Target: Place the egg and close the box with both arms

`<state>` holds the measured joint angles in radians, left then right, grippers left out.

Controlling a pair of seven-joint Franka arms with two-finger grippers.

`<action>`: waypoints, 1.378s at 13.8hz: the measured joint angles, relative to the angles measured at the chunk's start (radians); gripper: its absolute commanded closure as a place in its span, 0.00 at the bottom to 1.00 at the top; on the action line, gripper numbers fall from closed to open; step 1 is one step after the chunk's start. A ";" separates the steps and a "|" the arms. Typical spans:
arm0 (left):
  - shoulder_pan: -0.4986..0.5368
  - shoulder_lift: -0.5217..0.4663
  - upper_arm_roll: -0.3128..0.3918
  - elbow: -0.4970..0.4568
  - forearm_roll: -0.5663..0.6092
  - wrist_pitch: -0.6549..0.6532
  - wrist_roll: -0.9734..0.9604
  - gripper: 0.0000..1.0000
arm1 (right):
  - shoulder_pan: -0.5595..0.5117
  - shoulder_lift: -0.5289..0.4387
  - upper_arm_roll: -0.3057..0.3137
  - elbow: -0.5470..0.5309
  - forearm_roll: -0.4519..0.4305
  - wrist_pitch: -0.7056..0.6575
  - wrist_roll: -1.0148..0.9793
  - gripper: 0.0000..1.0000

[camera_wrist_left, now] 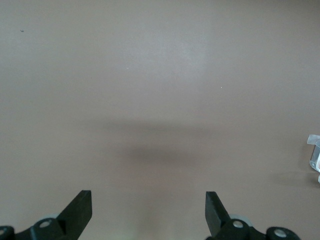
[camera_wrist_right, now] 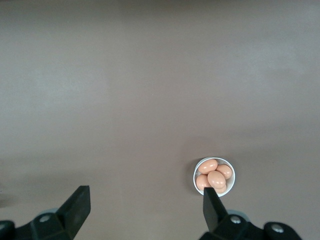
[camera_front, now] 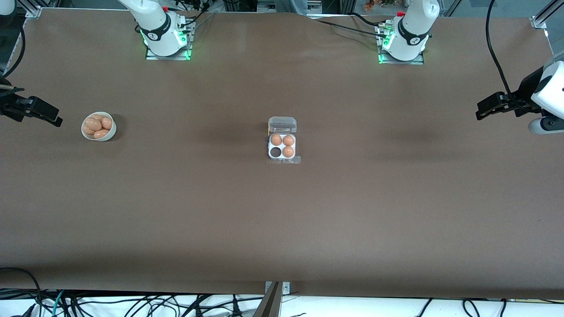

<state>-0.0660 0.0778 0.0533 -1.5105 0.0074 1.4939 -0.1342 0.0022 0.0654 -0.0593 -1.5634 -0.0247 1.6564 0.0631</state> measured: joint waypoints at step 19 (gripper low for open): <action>0.003 0.014 0.007 0.000 0.000 0.000 0.000 0.00 | 0.000 0.000 0.000 0.000 0.000 0.000 -0.001 0.00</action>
<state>-0.0627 0.0922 0.0598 -1.5105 0.0074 1.4939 -0.1342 0.0022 0.0655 -0.0592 -1.5635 -0.0247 1.6563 0.0626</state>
